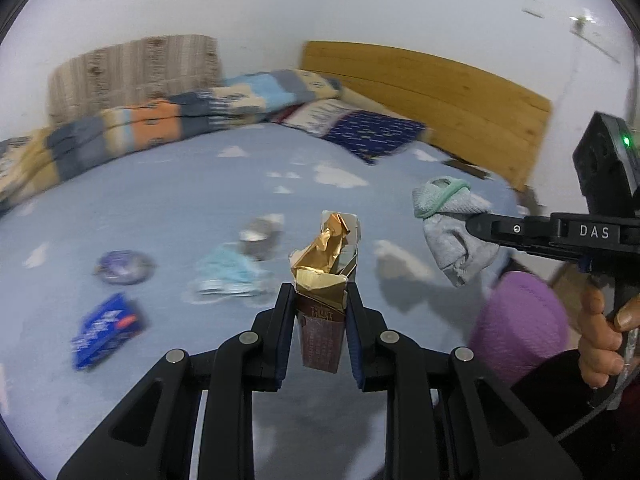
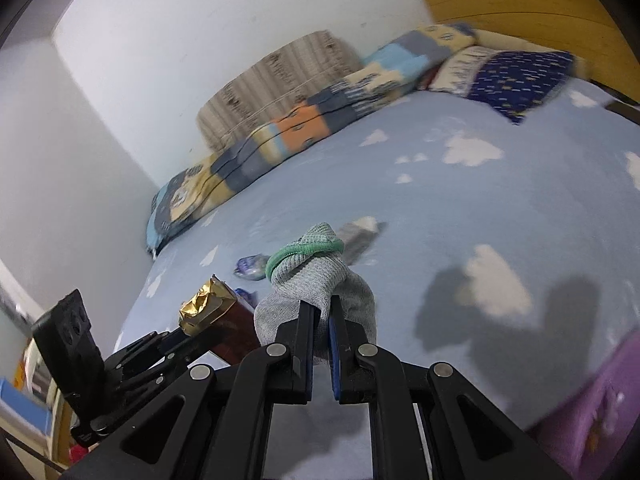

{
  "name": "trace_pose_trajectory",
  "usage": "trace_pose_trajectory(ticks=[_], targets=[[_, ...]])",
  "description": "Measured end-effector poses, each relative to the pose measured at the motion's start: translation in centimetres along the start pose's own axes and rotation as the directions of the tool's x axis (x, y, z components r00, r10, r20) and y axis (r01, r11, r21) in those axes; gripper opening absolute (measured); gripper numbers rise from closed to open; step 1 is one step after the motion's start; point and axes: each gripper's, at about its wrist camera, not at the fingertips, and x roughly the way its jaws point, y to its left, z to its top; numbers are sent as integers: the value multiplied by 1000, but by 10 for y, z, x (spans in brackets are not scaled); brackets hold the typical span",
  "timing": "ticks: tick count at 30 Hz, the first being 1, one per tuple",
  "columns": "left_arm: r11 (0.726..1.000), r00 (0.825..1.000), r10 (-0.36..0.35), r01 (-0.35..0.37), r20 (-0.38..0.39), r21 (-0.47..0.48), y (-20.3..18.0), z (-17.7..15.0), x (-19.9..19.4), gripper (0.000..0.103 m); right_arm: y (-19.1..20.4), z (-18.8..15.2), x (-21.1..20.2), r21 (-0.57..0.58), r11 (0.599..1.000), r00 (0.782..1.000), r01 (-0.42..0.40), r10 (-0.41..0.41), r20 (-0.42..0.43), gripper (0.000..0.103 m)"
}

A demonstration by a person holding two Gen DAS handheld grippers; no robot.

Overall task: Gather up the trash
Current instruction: 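Carry the sock and wrapper to the purple basket and open both tools, then move both tools back over the bed toward the remaining items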

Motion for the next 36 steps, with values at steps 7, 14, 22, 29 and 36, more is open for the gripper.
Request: trace_pose_trajectory(ticks=[7,14,22,29,36], targets=[[976,981,-186,191,-52,108,-85,19,27,23,-71,-7,-90,96,987,987,126,-134,92,7],[894,904,-394,419,-166,159,-192,36,62,23,-145,-32,-175,253,924,937,287,-326,126,7],[825,840,-441,518,-318,225,-274,28,92,26,-197,-60,-212,365,850,895,379,-437,88,9],[839,853,-424,496,-303,223,-279,30,90,58,-221,-68,-224,416,803,867,427,-495,65,22],[889,908,-345,397,-238,226,-226,27,67,61,-204,-53,-215,370,846,890,384,-446,96,23]])
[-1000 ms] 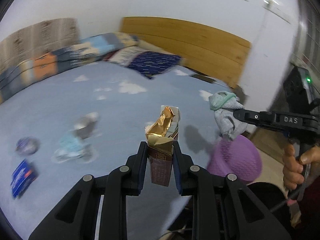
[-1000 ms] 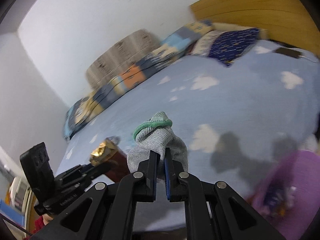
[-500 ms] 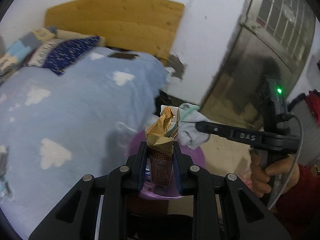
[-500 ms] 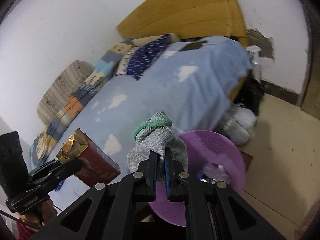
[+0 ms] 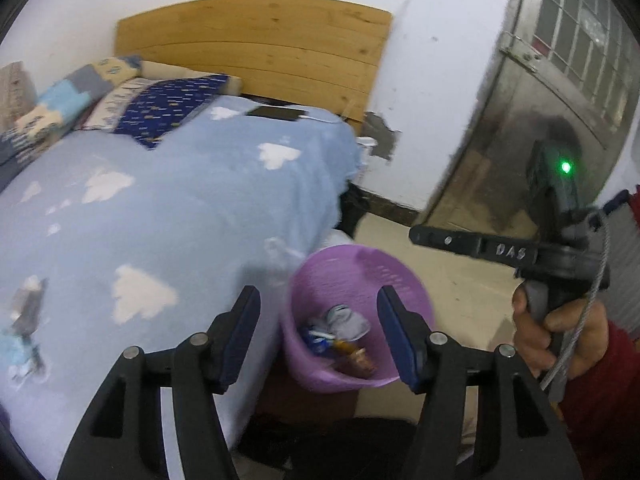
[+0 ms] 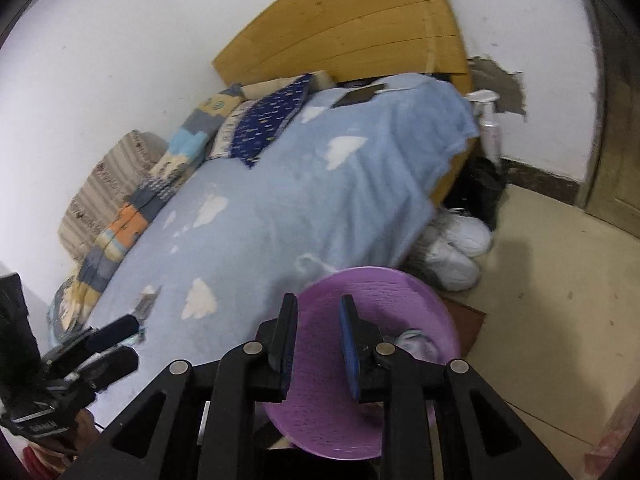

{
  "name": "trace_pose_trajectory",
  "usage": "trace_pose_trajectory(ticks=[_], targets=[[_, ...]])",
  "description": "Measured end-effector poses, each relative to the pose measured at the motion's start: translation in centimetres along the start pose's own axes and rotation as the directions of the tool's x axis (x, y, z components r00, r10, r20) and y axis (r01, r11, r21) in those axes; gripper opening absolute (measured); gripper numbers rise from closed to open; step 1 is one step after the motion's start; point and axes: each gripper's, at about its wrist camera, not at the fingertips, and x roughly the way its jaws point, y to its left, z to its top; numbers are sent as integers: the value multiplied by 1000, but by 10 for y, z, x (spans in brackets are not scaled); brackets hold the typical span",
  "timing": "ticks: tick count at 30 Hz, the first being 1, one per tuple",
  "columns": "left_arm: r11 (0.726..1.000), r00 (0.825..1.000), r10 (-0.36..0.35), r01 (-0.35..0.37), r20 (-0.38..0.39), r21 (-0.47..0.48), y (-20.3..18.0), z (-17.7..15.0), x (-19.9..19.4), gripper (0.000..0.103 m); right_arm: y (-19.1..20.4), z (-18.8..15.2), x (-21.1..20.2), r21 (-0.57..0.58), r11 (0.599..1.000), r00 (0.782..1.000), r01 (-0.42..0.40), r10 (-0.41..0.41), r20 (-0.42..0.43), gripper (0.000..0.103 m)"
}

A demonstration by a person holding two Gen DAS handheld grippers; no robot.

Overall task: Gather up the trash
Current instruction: 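Move both tools back over the bed toward the remaining items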

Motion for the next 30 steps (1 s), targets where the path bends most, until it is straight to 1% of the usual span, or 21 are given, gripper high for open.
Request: trace_pose_trajectory(ticks=[2,3,4,5,8,10,14,16,18,20,21,23,24,26,28,29,30], targets=[[999,999,40,-40,11,-21,16,-12,-14,62,20,0,6,-35,999,999,-41,41,-16,25],[996,997,75,-74,17,-40,28,-19,-24,62,32,-1,9,-57,997,998,-59,57,-24,26],[994,996,90,-89,21,-57,36,-25,-31,63,46,-2,14,-85,993,996,-81,78,-35,26],[992,995,102,-100,22,-75,45,-31,-39,63,58,-2,18,-110,989,994,-102,97,-47,27],[979,986,167,-162,30,-126,74,-53,-68,63,105,-5,32,-189,967,984,-168,155,-86,28],[966,976,215,-207,35,-155,95,-67,-88,65,135,-8,39,-235,949,976,-209,190,-103,29],[926,949,313,-296,38,-234,142,-94,-131,69,198,-18,55,-322,903,957,-284,249,-147,35],[891,927,373,-347,36,-292,174,-107,-153,72,235,-26,66,-354,873,940,-335,284,-189,39],[842,896,444,-406,28,-356,211,-121,-173,77,262,-34,76,-374,850,926,-371,307,-221,43],[786,864,503,-454,9,-419,246,-134,-188,77,292,-43,89,-387,829,910,-404,321,-261,44],[750,846,533,-474,-1,-462,268,-143,-195,77,306,-48,97,-388,820,900,-421,327,-287,44],[664,809,587,-505,-33,-551,310,-162,-205,77,327,-58,114,-370,815,883,-447,336,-326,44],[610,791,609,-515,-60,-602,334,-174,-210,77,332,-61,121,-363,814,878,-453,338,-338,44],[553,780,620,-506,-79,-662,367,-190,-214,77,342,-71,139,-354,818,873,-454,329,-360,44],[512,769,632,-506,-95,-694,388,-200,-212,77,344,-81,154,-342,821,866,-458,325,-380,44],[493,767,633,-504,-104,-709,398,-205,-210,77,344,-85,160,-337,824,864,-455,316,-392,44],[485,776,622,-483,-101,-729,407,-210,-207,77,341,-90,169,-325,831,858,-451,305,-413,44]])
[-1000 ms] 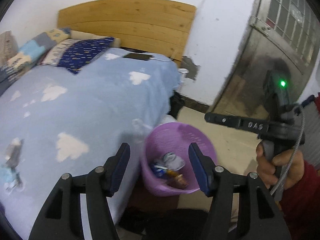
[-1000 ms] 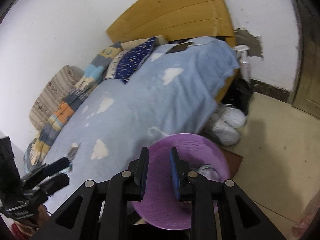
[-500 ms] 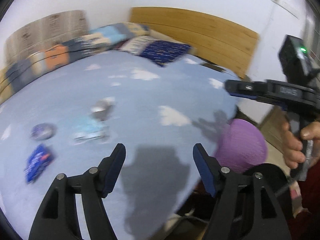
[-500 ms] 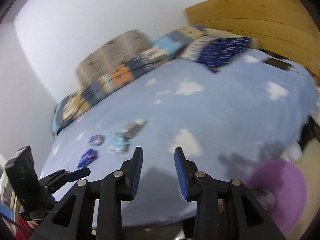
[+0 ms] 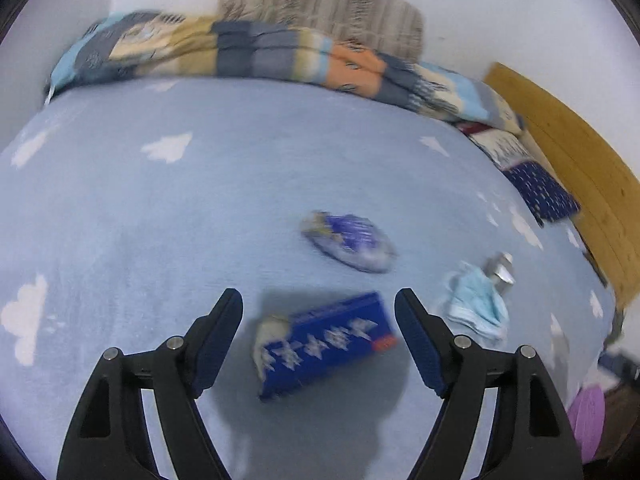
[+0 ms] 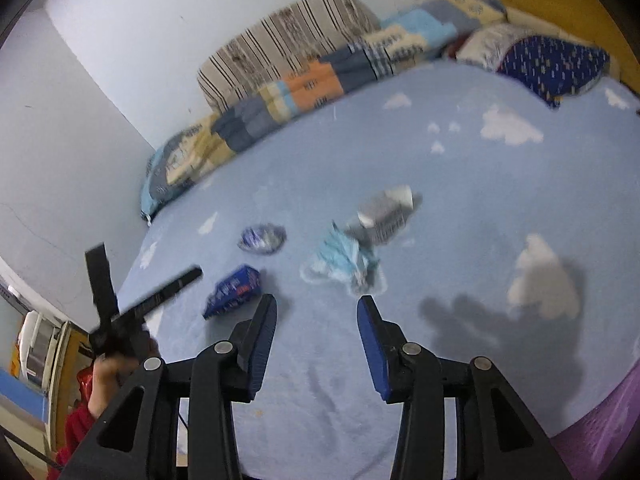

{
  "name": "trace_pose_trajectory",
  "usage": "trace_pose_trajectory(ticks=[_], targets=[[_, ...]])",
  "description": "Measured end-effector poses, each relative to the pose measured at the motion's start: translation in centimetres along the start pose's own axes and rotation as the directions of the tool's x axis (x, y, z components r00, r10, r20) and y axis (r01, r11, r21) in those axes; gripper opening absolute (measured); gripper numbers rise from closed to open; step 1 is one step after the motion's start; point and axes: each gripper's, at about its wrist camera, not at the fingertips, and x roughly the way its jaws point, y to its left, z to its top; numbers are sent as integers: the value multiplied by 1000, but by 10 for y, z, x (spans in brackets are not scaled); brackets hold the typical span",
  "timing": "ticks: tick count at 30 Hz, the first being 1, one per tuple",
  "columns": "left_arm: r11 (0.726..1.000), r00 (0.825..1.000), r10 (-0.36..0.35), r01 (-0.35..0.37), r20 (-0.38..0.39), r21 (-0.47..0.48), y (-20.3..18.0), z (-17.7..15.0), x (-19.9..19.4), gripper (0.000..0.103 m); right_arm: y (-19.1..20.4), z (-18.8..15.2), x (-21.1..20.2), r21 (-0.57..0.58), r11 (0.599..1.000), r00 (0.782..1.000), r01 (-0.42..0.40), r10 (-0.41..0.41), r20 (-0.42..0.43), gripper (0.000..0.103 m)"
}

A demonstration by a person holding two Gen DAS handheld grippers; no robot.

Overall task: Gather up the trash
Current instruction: 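Move both tools back over the bed toward the remaining items, then grasp the blue face mask with the right tool while the left tool grasps the blue medicine box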

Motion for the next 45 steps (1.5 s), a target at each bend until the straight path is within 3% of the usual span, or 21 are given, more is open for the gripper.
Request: trace_pose_trajectory(ticks=[4,8,11,13,16,23,28,30,31,37,45], targets=[[996,995,-74,70,-67,-59,7,-3,25,77,-14,-2,13,26,1000,999,5,-3,-46,44],[991,980,-135,133,-146,-26,-11,-16,26,77,-25,3,16,46,999,999,28,-26,-44,44],[986,970,-141,156,-196,63,-27,-28,20,77,-29,8,21,66,998,999,25,-21,-50,44],[969,959,-142,185,-245,163,-43,-38,16,77,-28,14,31,58,998,998,26,-23,-65,44],[937,958,-118,194,-260,290,-64,-48,9,77,-27,27,55,28,999,995,29,-26,-101,44],[935,972,-56,131,-230,329,-73,-46,18,77,-34,47,136,-21,998,981,56,-59,-183,44],[941,982,-19,82,-190,328,-64,-38,21,77,-25,47,173,-90,994,979,63,-79,-190,43],[948,983,-8,65,-181,311,-59,-35,23,77,-18,45,179,-121,990,977,70,-92,-190,15],[951,984,0,55,-177,303,-58,-34,25,77,-14,44,181,-141,988,974,66,-95,-206,13],[956,990,44,-2,-135,293,-58,-34,30,77,6,44,151,-160,986,987,39,-63,-145,9],[915,983,167,-123,-81,385,-64,-43,40,74,34,37,109,-175,984,997,12,-25,-70,9]])
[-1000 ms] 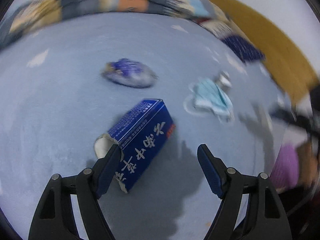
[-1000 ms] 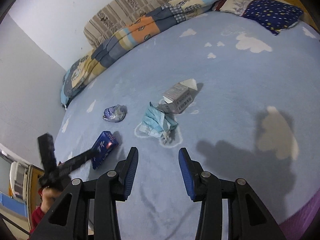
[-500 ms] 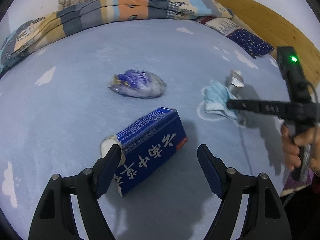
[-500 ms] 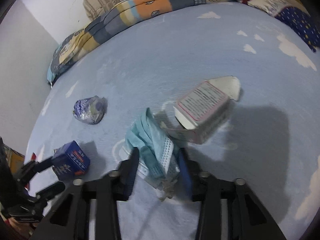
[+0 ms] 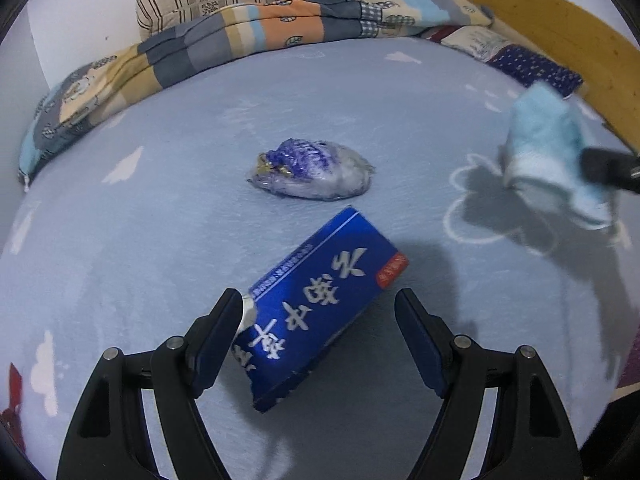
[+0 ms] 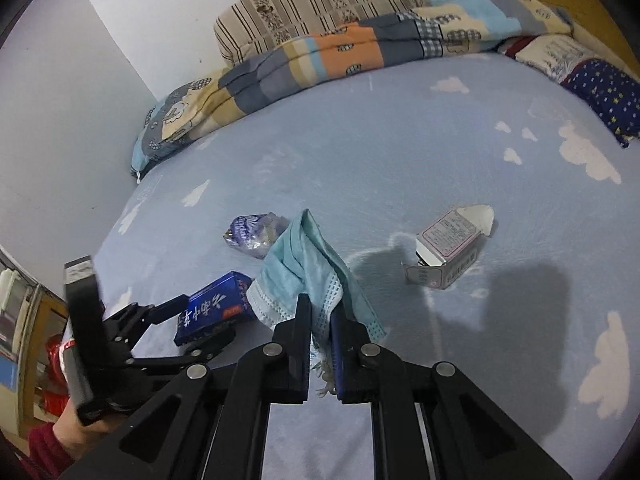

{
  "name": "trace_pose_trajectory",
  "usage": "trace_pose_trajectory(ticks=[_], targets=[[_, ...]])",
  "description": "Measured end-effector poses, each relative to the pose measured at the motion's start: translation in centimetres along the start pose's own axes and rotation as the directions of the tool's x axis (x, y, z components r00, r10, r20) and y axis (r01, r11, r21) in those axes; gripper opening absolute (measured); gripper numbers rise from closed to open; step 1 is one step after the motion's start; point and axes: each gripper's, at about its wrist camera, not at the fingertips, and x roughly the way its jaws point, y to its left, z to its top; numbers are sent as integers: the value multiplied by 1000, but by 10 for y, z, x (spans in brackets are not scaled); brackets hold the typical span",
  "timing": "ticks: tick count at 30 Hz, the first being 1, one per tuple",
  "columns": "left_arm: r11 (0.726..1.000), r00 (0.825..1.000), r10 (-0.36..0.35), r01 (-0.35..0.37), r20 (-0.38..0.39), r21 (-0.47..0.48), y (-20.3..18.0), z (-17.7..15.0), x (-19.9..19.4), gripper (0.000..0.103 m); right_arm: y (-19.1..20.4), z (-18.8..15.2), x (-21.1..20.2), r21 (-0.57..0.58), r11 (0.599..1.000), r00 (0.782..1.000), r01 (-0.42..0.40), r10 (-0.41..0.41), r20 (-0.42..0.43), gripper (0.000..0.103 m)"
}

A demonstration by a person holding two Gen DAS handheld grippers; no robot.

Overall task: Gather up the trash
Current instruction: 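Grasp the blue face mask with the right tool while the left tool grasps the blue medicine box, then hold the face mask in the right tool and the medicine box in the left tool above the bed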

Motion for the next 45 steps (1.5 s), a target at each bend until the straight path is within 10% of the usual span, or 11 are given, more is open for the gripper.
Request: trace_pose_trajectory(ticks=[2,20,33,45], targets=[[1000,1000,-9,9,1,-11,2,1,1,56,4,0,-6,3,1000,1000,-2,2,12,9],[979,956,-103,146,274,-141,-27,-5,-126,55,13,-49,-106,-25,998,983,51,-45,181,9],[978,937,127,-63,326,-200,-50,-53,-189,55,25,-76,-131,-102,991,967,83,-56,249,9],[970,931,178,-112,319,-214,-41,-53,-177,55,38,-78,-115,-139,984,966,107,-70,251,9]])
